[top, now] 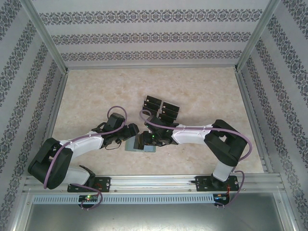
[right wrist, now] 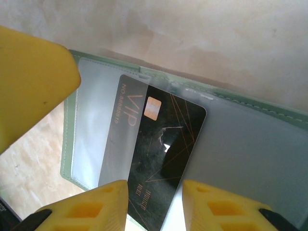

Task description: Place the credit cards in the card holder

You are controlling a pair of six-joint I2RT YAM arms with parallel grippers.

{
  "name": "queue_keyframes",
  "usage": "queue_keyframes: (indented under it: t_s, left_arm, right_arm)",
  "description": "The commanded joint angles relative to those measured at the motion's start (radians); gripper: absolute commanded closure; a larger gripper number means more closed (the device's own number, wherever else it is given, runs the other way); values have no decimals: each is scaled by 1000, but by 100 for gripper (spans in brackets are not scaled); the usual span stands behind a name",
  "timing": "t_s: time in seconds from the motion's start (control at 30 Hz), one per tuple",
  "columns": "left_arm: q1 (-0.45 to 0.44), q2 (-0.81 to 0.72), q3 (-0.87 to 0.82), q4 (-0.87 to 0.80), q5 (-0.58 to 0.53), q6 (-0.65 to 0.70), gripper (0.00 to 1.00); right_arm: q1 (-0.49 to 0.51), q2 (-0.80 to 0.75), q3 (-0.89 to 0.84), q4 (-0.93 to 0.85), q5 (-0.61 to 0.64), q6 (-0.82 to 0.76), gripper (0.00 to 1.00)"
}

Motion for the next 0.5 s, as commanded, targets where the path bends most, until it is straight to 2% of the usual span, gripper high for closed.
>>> queue_keyframes:
  t_s: [0.0,0.47]
  left_arm:
    - [9,11,-13,41,11,-7,19]
    - [10,20,-19,55,18,-11,19]
  right_arm:
    - [4,27,28,14,-10,1,64]
    - [8,63,57,19,-26,3,64]
